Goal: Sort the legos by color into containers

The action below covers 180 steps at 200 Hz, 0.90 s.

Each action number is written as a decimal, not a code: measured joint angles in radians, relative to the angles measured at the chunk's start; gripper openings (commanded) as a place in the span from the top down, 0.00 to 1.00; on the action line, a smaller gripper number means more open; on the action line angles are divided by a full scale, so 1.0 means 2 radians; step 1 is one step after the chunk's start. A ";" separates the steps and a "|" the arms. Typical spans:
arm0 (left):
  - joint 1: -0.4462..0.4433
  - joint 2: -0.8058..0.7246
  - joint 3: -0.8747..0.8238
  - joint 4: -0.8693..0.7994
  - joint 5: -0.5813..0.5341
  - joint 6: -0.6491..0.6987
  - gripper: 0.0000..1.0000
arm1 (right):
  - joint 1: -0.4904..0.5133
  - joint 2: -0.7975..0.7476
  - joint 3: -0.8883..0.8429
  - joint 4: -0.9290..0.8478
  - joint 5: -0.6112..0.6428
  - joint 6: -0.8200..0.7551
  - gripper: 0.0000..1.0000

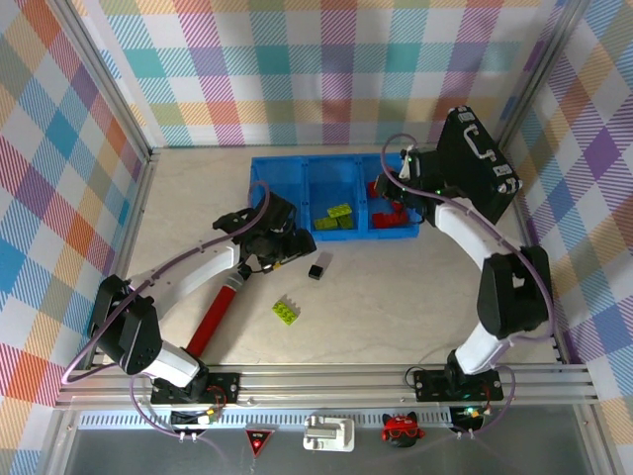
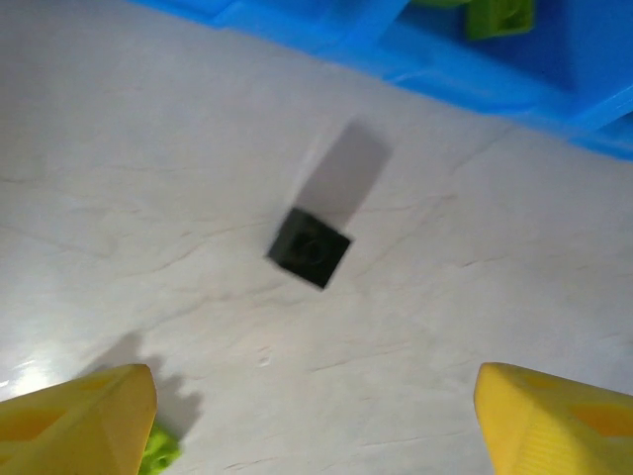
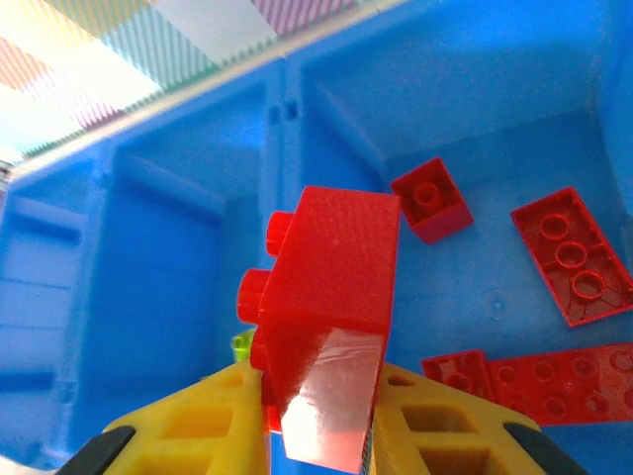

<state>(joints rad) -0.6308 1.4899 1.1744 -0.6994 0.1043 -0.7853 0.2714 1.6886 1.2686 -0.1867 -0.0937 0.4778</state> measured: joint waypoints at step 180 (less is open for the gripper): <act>-0.049 0.027 -0.036 -0.113 -0.054 0.143 0.03 | -0.024 0.063 0.042 -0.084 -0.019 -0.025 0.45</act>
<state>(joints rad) -0.7296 1.5448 1.1019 -0.9257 -0.0029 -0.4984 0.2226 1.8149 1.3525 -0.3538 -0.1307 0.4286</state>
